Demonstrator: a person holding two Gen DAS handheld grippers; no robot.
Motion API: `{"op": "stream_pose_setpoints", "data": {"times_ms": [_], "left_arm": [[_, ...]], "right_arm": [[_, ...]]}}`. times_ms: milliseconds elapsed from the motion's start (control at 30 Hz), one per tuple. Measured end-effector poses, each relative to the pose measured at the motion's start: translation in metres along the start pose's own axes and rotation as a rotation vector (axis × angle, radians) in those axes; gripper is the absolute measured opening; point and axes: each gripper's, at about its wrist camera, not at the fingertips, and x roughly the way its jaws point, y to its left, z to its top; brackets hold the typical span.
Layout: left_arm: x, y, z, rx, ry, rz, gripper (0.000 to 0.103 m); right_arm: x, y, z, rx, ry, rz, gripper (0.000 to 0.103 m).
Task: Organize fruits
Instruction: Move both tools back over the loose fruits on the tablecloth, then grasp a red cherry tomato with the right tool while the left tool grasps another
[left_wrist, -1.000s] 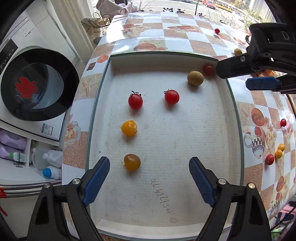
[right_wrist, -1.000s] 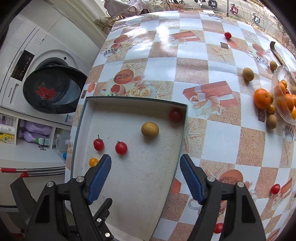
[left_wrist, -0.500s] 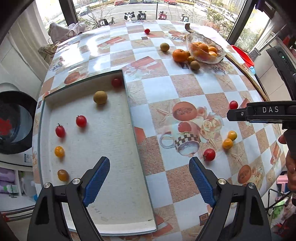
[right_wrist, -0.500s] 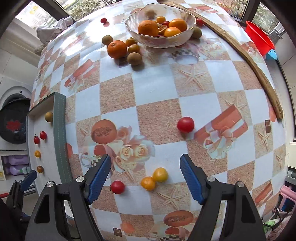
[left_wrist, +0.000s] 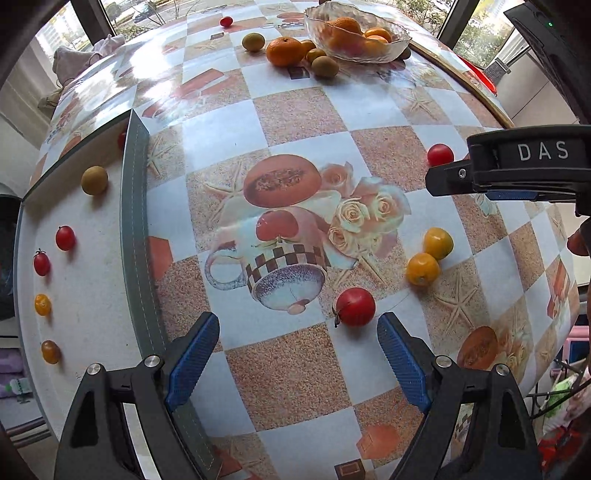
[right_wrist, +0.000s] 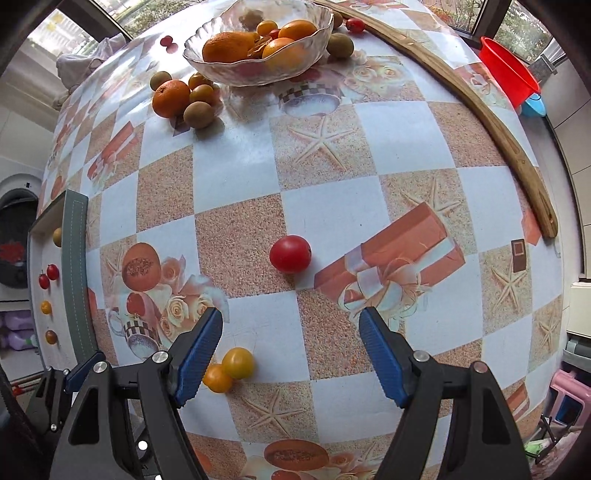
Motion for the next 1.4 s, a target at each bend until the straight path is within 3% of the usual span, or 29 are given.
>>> {"op": "stream_pose_setpoints", "data": {"times_ms": [200,233,267,400,500,567,667,800,933,1167,1400], "left_arm": [[0.009,-0.008,0.003,-0.004,0.005,0.029,0.088],[0.010,-0.010,0.003,-0.006,0.006,0.029,0.081],[0.012,-0.011,0.003,-0.008,0.017,0.030,0.074],[0.013,-0.017,0.006,-0.013,0.013,0.033,0.072],[0.014,-0.025,0.014,-0.007,0.016,0.024,0.064],[0.012,-0.031,0.016,0.017,0.012,0.015,0.045],[0.009,-0.036,0.021,0.034,0.020,-0.020,0.023],[0.009,-0.026,0.030,-0.034,0.041,-0.125,0.023],[0.000,-0.011,0.033,-0.092,0.041,-0.177,0.023],[-0.019,0.003,0.032,-0.109,0.016,-0.183,0.023],[-0.041,0.034,0.018,-0.145,-0.034,-0.172,0.023]], "right_arm": [[0.007,0.002,0.010,-0.025,-0.014,-0.018,0.079],[0.010,0.003,0.013,-0.030,-0.017,-0.022,0.079],[0.013,0.005,0.016,-0.035,-0.020,-0.028,0.077],[0.017,0.014,0.026,-0.052,-0.030,-0.056,0.061],[0.018,0.018,0.031,-0.069,-0.036,-0.079,0.045],[0.018,0.018,0.033,-0.068,-0.039,-0.080,0.028],[0.015,0.016,0.036,-0.059,-0.036,-0.056,0.026],[0.006,0.014,0.034,-0.049,-0.045,-0.012,0.026],[-0.007,0.009,0.029,-0.039,-0.046,0.011,0.026],[-0.027,0.010,-0.001,-0.024,-0.038,0.044,0.026],[-0.039,0.032,-0.006,-0.072,-0.037,0.062,0.026]]}}
